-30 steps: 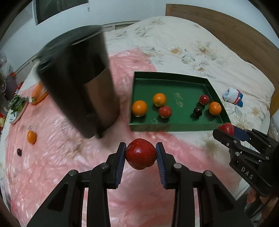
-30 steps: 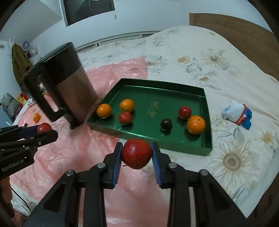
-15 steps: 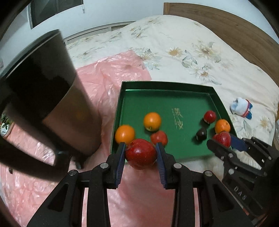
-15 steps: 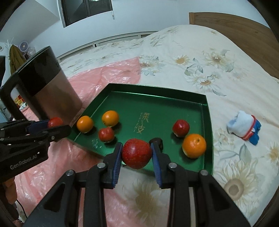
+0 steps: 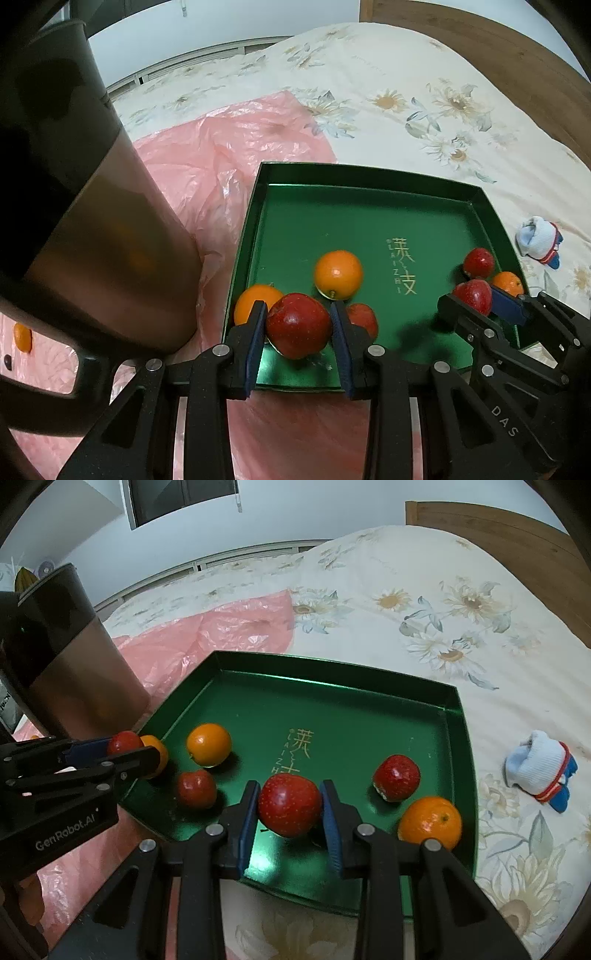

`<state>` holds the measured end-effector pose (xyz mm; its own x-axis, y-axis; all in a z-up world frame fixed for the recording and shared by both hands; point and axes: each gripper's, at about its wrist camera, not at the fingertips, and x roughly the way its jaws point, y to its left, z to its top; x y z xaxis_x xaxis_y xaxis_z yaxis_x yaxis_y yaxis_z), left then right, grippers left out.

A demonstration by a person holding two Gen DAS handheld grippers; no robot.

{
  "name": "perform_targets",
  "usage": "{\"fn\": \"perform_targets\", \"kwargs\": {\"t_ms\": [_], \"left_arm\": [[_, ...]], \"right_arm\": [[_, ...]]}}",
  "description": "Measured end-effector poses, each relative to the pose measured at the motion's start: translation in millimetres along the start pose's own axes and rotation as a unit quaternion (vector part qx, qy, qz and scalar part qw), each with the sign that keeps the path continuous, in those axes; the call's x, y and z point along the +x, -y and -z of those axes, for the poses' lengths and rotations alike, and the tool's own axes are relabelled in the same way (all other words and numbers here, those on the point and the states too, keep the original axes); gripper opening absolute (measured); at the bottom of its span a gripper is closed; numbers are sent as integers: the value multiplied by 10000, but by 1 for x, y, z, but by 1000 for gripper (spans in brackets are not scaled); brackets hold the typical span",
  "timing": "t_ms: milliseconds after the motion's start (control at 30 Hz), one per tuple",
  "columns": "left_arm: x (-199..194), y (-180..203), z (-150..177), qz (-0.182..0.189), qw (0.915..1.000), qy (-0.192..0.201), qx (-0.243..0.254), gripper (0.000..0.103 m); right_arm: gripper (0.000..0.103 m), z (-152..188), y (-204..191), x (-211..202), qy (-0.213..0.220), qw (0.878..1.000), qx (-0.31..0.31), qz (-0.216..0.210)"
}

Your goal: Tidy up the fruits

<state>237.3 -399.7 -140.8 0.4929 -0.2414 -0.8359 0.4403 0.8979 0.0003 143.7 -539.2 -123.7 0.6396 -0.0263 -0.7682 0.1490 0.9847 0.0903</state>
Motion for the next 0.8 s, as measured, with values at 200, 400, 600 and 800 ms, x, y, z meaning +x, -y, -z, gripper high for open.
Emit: {"fn": "perform_targets", "kwargs": {"t_ms": [200,400,600,800], "left_arm": [[7,0,3,-61,10000,9,28,30],[9,0,0,-71,10000,34,24,30],[10,2,0,-151,9998,70,92,30],[11,5,0,-171,9997,104,123,30]], "right_arm": [[45,3,-2,12,-90,10000,-11,10],[45,1,-5,19,-107,9999,-97,64],[45,1,-7,22,-93,9997,-143,150],[46,0,-10,24,-116,9988,-287,382]]}}
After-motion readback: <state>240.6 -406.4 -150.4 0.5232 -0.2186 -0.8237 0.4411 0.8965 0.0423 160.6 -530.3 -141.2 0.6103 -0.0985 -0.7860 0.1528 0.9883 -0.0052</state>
